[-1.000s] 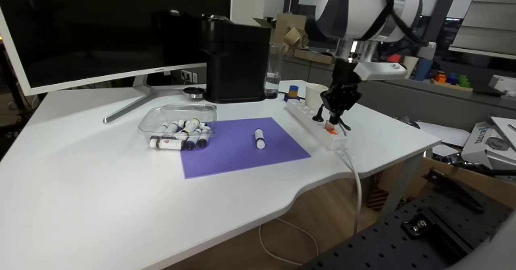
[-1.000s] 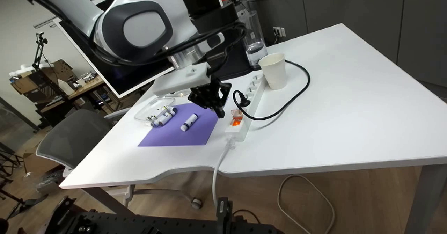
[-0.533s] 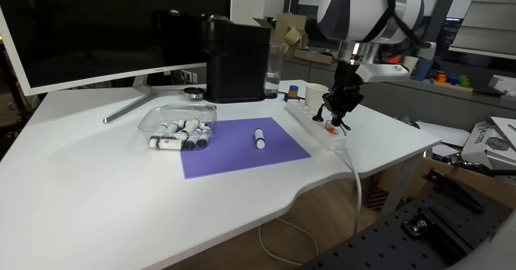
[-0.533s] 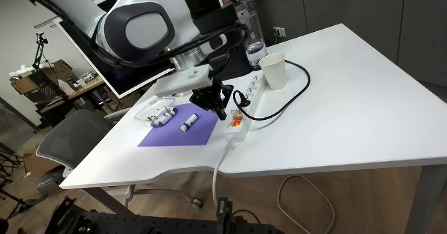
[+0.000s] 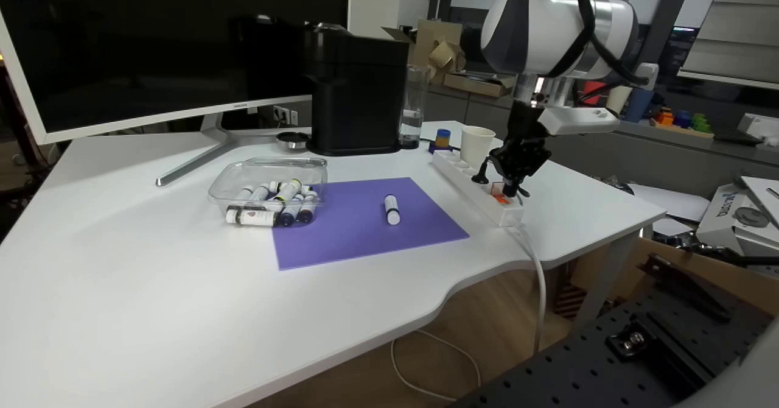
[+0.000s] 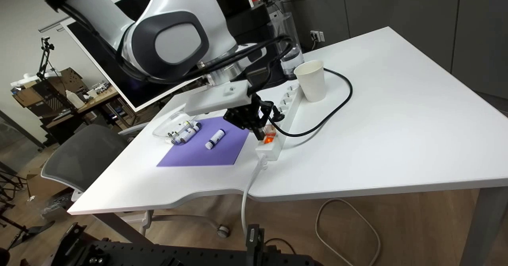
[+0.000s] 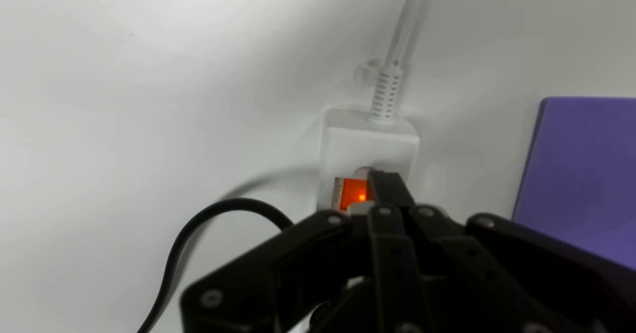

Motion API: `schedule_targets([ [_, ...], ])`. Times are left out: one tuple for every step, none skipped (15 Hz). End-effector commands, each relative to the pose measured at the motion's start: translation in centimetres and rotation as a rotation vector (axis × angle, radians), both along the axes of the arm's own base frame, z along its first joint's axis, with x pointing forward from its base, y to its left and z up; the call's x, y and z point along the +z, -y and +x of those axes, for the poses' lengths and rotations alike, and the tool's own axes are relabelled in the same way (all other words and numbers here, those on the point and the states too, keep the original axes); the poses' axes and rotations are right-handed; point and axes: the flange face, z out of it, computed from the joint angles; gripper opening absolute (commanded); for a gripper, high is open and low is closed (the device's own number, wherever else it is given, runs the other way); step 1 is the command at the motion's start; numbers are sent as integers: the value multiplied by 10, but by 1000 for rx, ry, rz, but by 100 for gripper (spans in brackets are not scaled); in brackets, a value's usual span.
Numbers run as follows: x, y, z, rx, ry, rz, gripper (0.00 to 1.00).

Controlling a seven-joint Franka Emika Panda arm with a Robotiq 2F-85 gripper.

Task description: Turn off the extension cable

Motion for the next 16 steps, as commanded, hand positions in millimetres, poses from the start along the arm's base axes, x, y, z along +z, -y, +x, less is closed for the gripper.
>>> schedule_targets([
  [-7, 5, 14, 11, 31, -14, 0],
  [-10, 5, 16, 14, 34, -16, 0],
  [-12, 4, 20, 17, 39, -18, 0],
  [-15, 3, 23, 21, 41, -18, 0],
  [-17, 1, 27, 24, 46, -18, 0],
  [-19, 0, 30, 27, 48, -17, 0],
  [-22, -1, 32, 29, 49, -15, 0],
  [-22, -2, 34, 30, 51, -15, 0],
  [-23, -2, 35, 30, 50, -15, 0],
  [-23, -2, 36, 27, 45, -15, 0],
  [-24, -2, 36, 26, 40, -17, 0],
  [-26, -2, 35, 25, 36, -20, 0],
  [-26, -2, 35, 25, 33, -26, 0],
  [-27, -2, 34, 24, 28, -33, 0],
  [-28, -3, 31, 17, 19, -41, 0],
  [-28, -2, 30, 9, 11, -52, 0],
])
